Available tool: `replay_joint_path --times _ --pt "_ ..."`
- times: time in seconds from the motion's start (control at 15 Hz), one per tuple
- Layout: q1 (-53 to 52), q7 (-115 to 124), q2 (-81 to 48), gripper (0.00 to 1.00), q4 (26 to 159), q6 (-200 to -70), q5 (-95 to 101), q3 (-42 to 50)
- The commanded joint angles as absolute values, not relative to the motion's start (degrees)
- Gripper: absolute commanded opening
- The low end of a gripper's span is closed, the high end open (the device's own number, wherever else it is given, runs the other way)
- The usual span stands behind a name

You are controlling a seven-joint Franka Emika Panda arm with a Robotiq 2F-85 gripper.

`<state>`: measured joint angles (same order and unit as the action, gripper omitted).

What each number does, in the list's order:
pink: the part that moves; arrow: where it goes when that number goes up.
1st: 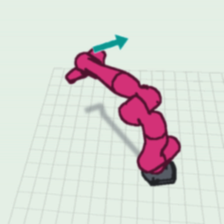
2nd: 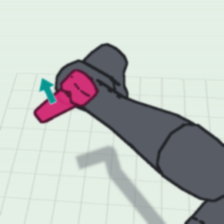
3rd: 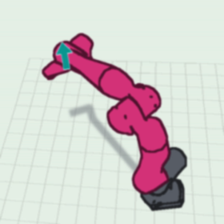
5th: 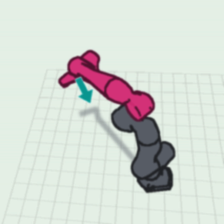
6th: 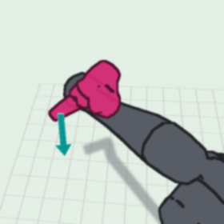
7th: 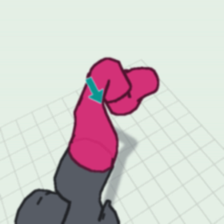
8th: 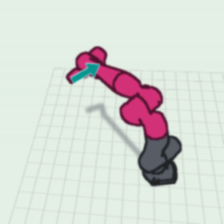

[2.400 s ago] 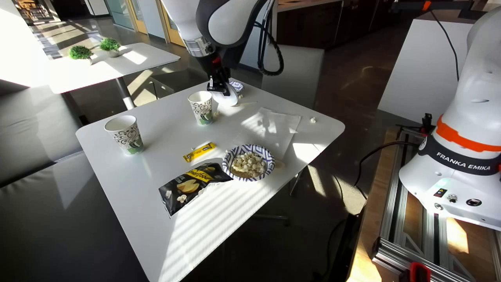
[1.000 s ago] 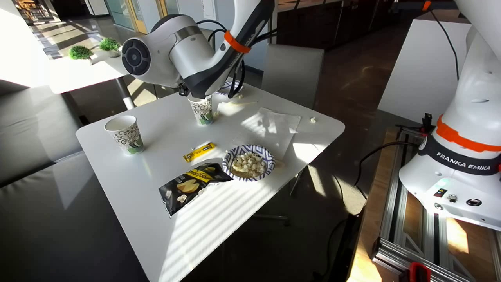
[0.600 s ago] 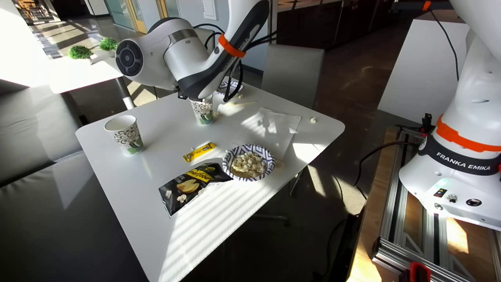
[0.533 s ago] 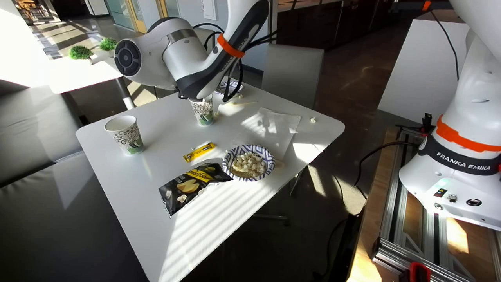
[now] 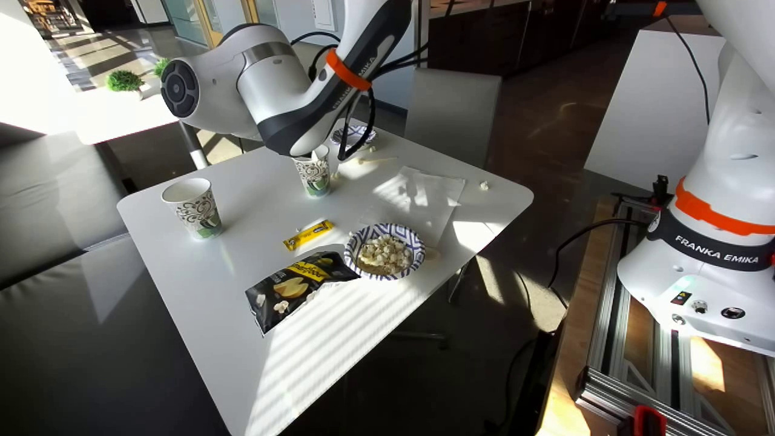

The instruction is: Put the white lid on top of the coffee cup on the right.

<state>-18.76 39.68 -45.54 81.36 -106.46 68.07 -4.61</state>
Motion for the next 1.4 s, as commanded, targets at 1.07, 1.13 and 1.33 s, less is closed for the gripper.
replay_joint_path --times 1.07,1.13,1.33 --pt "-20.8 35.4 -45.1 0.77 81.7 -99.1 65.0 -5.2" --pt "-20.8 35.5 -44.9 0.78 81.9 -99.2 64.8 -5.3" --pt "-20.7 36.2 -43.5 0.81 82.9 -99.4 64.3 -5.5"
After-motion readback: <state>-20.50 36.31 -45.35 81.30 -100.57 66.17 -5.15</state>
